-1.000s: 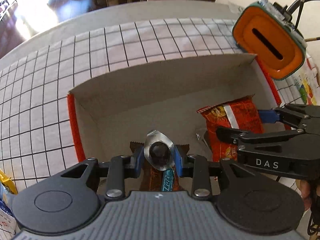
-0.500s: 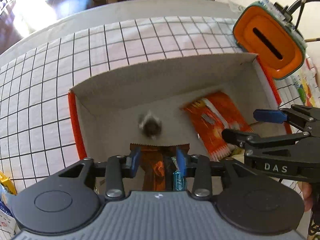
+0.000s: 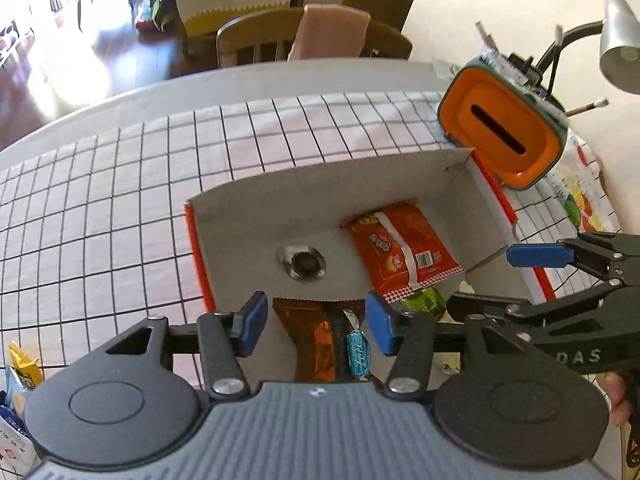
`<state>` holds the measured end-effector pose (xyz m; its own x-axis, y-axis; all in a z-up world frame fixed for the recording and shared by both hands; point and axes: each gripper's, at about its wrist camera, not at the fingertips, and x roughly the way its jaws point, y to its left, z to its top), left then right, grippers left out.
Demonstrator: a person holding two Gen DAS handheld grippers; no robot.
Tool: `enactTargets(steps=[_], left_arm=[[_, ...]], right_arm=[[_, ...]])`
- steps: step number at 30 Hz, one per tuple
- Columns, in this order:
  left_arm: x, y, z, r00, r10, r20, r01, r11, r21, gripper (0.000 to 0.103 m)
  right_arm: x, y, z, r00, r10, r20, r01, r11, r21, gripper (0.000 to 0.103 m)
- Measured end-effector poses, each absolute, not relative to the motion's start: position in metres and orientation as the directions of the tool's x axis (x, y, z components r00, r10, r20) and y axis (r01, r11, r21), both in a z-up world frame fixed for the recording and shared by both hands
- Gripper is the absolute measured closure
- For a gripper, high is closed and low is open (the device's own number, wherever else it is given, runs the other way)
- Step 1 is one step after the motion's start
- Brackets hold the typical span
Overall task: Organize snacks
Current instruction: 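Withdraw both tools from the box back toward the snack pile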
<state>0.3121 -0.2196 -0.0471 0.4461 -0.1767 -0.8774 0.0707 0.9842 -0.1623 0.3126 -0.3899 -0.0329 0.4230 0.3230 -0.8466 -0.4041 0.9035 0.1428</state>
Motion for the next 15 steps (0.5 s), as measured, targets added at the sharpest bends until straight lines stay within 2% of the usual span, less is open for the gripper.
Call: enactTargets(steps=[4, 15], left_arm=[[0.298, -0.211, -0.035, 0.494, -0.175, -0.852, 0.064, 0.984, -0.165, 0.04], [0.248, -0.182, -0.001, 0.631, -0.146, -0.762, 0.079, 0.989, -0.124, 0.025]], right_arm=[[0.299, -0.385, -0.019, 0.457, 0.337, -0.823, -0.412, 0.9, 0.141, 0.008], [0.263, -0.362, 0.012, 0.506, 0.404, -0.762, -0.453, 0.876, 0.164, 0.004]])
